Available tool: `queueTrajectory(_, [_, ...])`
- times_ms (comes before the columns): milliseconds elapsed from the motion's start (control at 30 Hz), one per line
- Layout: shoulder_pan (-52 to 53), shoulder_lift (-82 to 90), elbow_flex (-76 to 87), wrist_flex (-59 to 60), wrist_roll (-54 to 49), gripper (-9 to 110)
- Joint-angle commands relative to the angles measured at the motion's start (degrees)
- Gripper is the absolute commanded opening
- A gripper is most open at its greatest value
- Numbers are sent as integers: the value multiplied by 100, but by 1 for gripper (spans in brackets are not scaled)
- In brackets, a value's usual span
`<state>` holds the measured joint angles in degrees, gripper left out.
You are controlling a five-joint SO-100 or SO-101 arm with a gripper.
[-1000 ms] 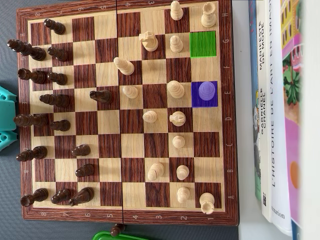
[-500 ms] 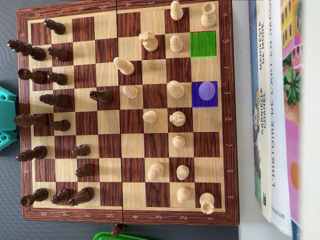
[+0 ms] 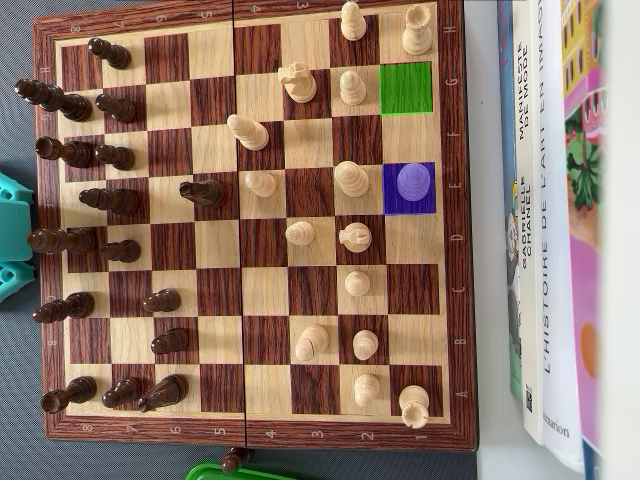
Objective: Play chess
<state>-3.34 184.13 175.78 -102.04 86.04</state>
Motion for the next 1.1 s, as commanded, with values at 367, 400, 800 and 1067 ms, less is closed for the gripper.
queueTrajectory(367, [-44, -1125, -1775, 2013, -26, 14])
queueTrajectory(400, [-44, -1204, -1890, 2171, -26, 14])
queueTrajectory(800, [-53, -1951, -3138, 4465, -26, 14])
queueTrajectory(1067, [-53, -2514, -3990, 6442, -18, 14])
